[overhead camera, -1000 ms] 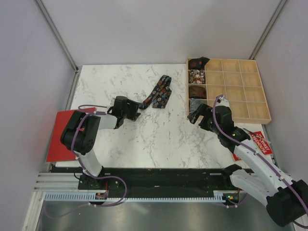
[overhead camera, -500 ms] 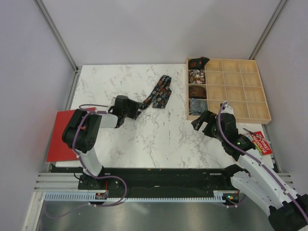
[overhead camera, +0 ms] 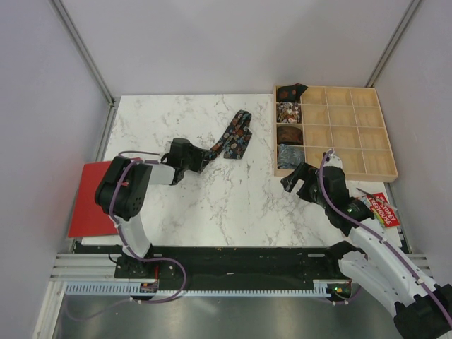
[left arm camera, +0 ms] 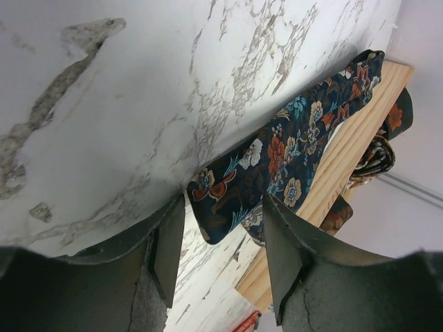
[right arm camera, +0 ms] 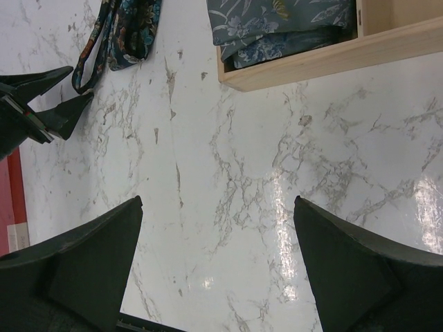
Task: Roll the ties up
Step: Flatten out the tie at the center of the board.
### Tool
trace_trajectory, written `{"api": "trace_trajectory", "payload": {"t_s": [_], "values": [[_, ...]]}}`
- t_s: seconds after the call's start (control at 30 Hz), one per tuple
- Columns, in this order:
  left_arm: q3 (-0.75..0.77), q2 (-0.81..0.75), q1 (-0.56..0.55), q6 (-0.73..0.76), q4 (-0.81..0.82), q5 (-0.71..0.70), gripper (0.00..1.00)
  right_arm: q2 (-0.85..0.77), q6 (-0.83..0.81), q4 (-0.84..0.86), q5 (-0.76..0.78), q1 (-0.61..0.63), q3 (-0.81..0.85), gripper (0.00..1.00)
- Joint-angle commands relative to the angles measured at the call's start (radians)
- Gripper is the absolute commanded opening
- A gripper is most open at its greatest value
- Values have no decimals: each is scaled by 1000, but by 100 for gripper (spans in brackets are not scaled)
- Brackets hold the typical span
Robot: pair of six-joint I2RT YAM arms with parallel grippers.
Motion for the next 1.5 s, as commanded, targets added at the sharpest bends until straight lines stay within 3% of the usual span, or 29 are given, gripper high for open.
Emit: {"api": "trace_trajectory", "payload": {"t_s": [0.0,0.3,0.63,0.87,1.1,1.47], "values": [[49,40,3,3,-39,-21,54,3,4,20,-5,4,1,98],[87,40,3,-9,-149,-66,51,-7,-4,19,-9,2,-3,98],[163,55,3,39,-232,-35,2,16,-10,38,-43,2,-5,98],[188,-107,5,161,-366,-35,2,140,34,133,-109,33,32,98],[323,-308,6,360,-641,-41,2,305,59,198,-60,136,102,97],[358,-728,6,561,-1026,-56,2,458,87,276,-11,180,156,98]]}}
